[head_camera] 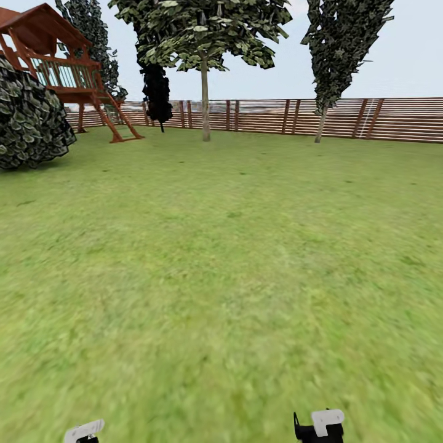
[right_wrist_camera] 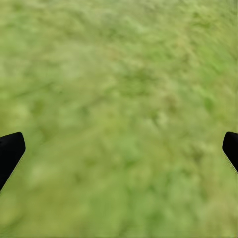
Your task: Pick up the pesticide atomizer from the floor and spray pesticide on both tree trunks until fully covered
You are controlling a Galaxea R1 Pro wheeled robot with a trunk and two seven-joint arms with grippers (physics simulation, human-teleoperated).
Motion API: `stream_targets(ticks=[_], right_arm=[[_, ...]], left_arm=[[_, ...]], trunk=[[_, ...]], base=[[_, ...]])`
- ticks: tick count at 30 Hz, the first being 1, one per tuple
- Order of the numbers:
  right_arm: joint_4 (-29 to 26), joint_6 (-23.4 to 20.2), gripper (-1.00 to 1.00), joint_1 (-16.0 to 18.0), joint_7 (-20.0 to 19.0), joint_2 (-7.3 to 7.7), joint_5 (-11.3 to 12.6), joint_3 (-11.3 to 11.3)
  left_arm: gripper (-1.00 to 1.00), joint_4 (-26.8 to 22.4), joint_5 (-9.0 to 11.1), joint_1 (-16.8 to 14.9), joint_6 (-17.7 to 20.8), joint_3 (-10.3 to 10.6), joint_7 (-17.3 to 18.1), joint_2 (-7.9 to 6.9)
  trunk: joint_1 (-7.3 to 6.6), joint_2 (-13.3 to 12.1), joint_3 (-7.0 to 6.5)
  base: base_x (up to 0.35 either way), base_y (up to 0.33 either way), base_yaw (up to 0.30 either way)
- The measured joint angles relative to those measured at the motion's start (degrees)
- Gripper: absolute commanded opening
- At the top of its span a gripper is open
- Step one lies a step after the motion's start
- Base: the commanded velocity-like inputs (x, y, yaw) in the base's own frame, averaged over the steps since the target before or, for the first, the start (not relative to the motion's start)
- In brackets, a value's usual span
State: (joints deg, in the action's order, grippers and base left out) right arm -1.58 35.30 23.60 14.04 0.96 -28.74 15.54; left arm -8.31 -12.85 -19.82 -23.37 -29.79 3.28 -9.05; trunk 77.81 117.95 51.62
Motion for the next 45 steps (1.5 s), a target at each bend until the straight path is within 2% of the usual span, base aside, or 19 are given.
stream_targets(ticks=[45], right_arm=[[0.0,0.0,1.0,0.0,0.0,0.0,0.0,-0.02]], left_arm=[[-1.0,0.08,0.0,0.0,0.0,0.06,-0.01,0.0]], trunk=[[0.0,0.0,0.0]], base=[[0.338,0.0,0.0]])
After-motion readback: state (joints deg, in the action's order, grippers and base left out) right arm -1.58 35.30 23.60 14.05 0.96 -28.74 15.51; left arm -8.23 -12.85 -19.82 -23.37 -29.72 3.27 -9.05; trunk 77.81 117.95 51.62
